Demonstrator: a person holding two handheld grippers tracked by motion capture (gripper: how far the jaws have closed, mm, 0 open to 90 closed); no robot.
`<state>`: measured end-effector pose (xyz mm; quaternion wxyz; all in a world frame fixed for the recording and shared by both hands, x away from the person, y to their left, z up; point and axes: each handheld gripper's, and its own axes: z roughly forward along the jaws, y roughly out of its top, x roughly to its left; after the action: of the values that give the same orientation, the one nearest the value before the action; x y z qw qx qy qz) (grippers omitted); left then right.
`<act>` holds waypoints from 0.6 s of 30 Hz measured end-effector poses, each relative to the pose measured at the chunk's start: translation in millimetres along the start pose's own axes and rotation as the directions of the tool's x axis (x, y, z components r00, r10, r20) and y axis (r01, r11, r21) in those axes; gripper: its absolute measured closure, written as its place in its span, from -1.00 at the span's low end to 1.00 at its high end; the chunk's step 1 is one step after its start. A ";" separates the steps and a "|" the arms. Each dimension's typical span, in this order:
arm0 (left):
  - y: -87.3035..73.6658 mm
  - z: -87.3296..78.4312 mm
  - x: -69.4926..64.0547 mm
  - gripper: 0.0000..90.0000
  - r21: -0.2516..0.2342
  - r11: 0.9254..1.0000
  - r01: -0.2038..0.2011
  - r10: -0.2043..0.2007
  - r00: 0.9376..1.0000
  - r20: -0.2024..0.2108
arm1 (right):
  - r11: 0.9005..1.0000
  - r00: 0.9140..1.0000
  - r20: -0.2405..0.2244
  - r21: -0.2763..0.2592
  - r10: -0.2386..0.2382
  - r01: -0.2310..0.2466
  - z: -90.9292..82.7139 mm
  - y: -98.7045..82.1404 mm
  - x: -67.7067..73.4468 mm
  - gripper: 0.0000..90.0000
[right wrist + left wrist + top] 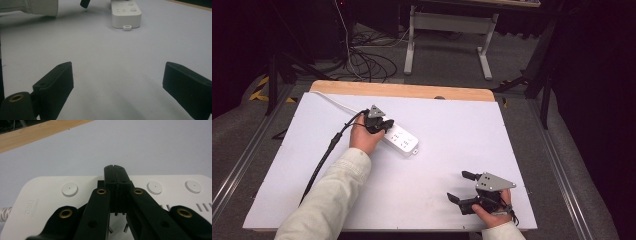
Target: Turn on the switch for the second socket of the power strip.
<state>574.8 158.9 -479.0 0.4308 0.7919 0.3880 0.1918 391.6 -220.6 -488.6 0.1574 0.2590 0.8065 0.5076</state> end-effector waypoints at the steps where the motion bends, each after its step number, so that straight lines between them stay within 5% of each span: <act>1: 0.1 0.1 0.0 1.00 0.000 1.000 0.009 -0.009 1.000 0.003 | 1.000 1.000 0.001 0.001 0.000 0.000 0.1 -0.1 -0.1 -0.77; 18: 1.9 1.6 -0.7 1.00 0.014 1.000 0.003 -0.003 1.000 -0.002 | 1.000 1.000 0.004 0.003 0.005 -0.005 0.0 -1.4 -0.1 -0.77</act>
<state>576.2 156.9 -478.3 0.4250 0.7941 0.3910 0.1893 391.4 -221.1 -489.8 0.1574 0.2621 0.8064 0.5063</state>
